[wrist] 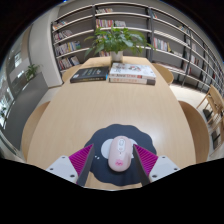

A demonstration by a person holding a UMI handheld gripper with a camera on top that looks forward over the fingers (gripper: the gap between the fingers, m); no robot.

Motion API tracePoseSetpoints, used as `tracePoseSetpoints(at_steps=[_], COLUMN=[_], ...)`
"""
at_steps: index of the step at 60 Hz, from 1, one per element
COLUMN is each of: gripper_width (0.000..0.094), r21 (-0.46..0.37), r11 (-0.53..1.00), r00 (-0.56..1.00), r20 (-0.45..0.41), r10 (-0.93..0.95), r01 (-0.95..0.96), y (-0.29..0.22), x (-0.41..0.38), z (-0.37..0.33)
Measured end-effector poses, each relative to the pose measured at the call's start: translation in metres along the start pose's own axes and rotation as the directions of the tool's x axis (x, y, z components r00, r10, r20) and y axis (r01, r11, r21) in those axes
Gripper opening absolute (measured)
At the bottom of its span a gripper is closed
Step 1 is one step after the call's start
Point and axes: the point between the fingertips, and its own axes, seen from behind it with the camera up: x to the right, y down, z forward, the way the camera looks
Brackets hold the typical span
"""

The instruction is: Arrange mouse

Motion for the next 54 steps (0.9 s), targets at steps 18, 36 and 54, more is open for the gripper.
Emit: tracePoseSetpoints(at_steps=[18,36,54], gripper_width=[0.0759,0.0768,0.0768], r21=[0.195,0.261,0.255], r11=[0.981,0.965,0.967], r00=[0.999,0.996,0.995], r20=[-0.05,-0.087,-0.1], r10=[0.006,-0.007,0.001], r01=[0.004,0.029,0.024], y=[-0.076,-0.07,-0.04], x=[-0.024,-0.047,-0.057], z=[-0.136,-0.216,-0.239])
